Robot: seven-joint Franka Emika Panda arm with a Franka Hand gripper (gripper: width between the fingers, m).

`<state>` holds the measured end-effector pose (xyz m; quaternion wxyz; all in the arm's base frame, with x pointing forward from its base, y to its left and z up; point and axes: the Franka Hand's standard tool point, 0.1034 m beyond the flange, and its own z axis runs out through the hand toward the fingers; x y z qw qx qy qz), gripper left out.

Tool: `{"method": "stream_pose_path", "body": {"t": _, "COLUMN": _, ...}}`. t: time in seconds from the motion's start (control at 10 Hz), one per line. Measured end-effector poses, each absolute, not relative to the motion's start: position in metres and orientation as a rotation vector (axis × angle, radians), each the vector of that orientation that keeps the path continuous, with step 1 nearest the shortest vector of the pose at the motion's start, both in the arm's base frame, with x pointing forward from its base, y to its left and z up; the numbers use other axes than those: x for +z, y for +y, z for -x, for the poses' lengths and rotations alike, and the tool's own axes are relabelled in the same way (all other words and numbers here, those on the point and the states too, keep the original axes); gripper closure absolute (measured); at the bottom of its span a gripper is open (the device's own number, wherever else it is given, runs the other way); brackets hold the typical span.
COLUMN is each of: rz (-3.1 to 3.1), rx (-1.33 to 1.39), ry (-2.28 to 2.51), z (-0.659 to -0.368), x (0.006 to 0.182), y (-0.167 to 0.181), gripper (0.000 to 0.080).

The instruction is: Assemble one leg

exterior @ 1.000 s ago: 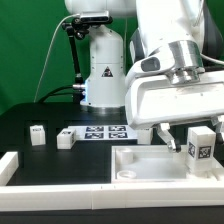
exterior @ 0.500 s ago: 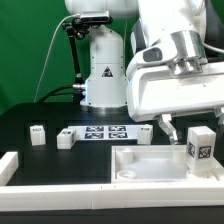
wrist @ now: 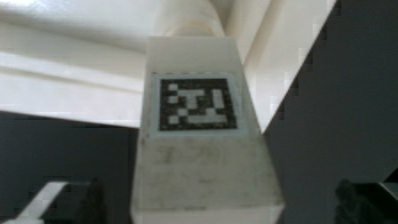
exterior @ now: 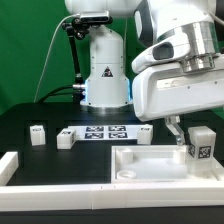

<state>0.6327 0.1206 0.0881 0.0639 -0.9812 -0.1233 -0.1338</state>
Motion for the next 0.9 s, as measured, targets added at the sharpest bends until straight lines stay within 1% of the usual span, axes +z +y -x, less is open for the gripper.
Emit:
{"method": "stream_pose_path", "body": {"t": 0.2, "rz": 2.970, "rx": -0.149, "ry": -0.378, "z": -0.634, "x": 0.090, "y": 0.115, "gripper": 0.0150}}
{"method": "stream_pose_path", "body": {"t": 0.4, "rz": 2.963, "rx": 0.045, "ry": -0.375, "z": -0.626, "x": 0.089, "y": 0.110, "gripper": 0.0150}}
{"method": "stream_pose_path", "body": {"t": 0.5, "rz": 2.946, "rx": 0.192, "ry": -0.369, "z": -0.617, "x": 0.087, "y": 0.111, "gripper": 0.0150}}
{"method": "stream_pose_path", "body": {"t": 0.6, "rz": 2.929, "rx": 0.276, "ry": -0.373, "z": -0.616, "x": 0.085, "y": 0.113, "gripper": 0.0150}}
{"method": "stream_pose_path", "body": {"t": 0.7, "rz": 2.935, "rx": 0.230, "ry": -0.370, "z": -0.623, "x": 0.085, "y": 0.113, "gripper": 0.0165}}
{"method": "stream_pose_path", "body": {"t": 0.8, "rz": 2.935, "rx": 0.232, "ry": -0.370, "z": -0.622, "x": 0.085, "y": 0.113, "gripper": 0.0165}}
{"method": "stream_pose_path", "body": {"t": 0.9, "rz": 2.935, "rx": 0.232, "ry": -0.370, "z": -0.622, "x": 0.085, "y": 0.113, "gripper": 0.0354}}
